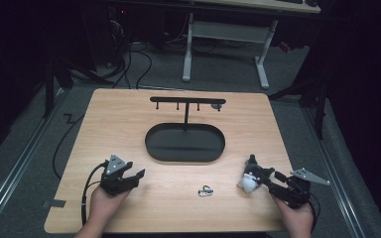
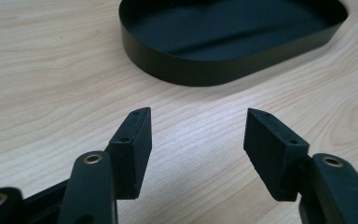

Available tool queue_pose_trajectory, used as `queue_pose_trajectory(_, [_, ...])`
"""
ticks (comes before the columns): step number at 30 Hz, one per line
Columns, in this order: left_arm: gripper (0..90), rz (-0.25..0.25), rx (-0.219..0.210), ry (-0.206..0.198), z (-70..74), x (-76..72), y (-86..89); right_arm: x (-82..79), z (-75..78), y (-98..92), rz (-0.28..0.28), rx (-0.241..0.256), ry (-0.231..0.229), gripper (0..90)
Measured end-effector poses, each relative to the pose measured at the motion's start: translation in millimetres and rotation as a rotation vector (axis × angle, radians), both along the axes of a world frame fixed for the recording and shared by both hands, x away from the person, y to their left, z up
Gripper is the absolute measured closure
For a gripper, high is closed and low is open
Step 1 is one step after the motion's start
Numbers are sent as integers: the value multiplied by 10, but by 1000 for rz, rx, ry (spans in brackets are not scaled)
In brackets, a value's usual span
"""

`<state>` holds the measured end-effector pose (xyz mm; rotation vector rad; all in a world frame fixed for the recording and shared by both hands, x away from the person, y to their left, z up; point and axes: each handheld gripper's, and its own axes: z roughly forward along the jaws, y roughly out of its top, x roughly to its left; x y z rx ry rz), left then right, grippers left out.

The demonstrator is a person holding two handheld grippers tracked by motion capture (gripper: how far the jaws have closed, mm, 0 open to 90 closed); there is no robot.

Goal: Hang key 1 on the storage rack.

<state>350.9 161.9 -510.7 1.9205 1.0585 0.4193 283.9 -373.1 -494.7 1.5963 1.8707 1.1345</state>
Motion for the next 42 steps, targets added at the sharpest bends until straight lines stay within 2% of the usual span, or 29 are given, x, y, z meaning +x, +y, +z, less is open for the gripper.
queue_pose_trajectory(2, [421, -12, 39, -19, 0, -12, -46, -22, -1, 11, 8, -23, 1, 395])
queue_pose_trajectory(4, [421, -32, 63, -27, -8, -23, -111, -39, -7, 19, 13, -25, 0, 405])
queue_pose_trajectory(8, [420, -47, 78, -35, -21, -33, -156, -33, -12, 26, 28, -32, 0, 410])
queue_pose_trajectory(12, [418, -51, 77, -25, -38, -30, -157, -41, -10, 36, 42, -55, -13, 415])
queue_pose_trajectory(14, [416, -51, 87, -18, -50, -25, -146, -44, -22, 22, 53, -75, -15, 468])
queue_pose_trajectory(16, [415, -50, 87, -19, -50, -24, -143, -46, -28, 17, 51, -83, -12, 479])
queue_pose_trajectory(18, [414, -51, 88, -19, -48, -22, -137, -47, -37, -4, 48, -90, -2, 551])
queue_pose_trajectory(19, [413, -50, 87, -19, -50, -22, -140, -61, -42, -29, 43, -114, -11, 711])
queue_pose_trajectory(20, [413, -50, 87, -20, -55, -24, -145, -61, -42, -29, 43, -114, -11, 711])
queue_pose_trajectory(22, [413, -56, 98, -19, -68, -27, -158, -57, -37, -56, 42, -128, -5, 862])
queue_pose_trajectory(23, [411, -57, 103, -19, -74, -31, -164, -46, -35, -68, 36, -137, 6, 900])
queue_pose_trajectory(24, [410, -59, 105, -21, -88, -39, -174, -34, -39, -75, 35, -143, 11, 900])
queue_pose_trajectory(26, [408, -59, 116, -22, -100, -71, -170, 41, -80, -82, 41, -150, 51, 900])
queue_pose_trajectory(27, [408, -59, 116, -22, -100, -71, -170, 41, -80, -82, 41, -150, 51, 900])
queue_pose_trajectory(28, [406, -56, 118, -26, -99, -93, -155, 122, -126, -68, 55, -162, 76, 900])
queue_pose_trajectory(29, [405, -55, 119, -26, -99, -107, -142, 148, -139, -57, 59, -162, 79, 900])
queue_pose_trajectory(34, [403, -23, 110, -18, -104, -215, 42, 301, -165, 23, 91, -153, 78, 900])
queue_pose_trajectory(37, [403, -1, 100, -7, -106, -262, 143, 418, -176, 146, 130, -168, 75, 900])
queue_pose_trajectory(38, [404, 8, 98, -2, -106, -284, 188, 457, -185, 195, 141, -180, 79, 900])
queue_pose_trajectory(39, [404, 15, 98, -3, -105, -300, 222, 534, -194, 299, 177, -209, 71, 900])
queue_pose_trajectory(42, [404, 39, 88, -3, -99, -341, 298, 578, -190, 366, 196, -205, 68, 900])
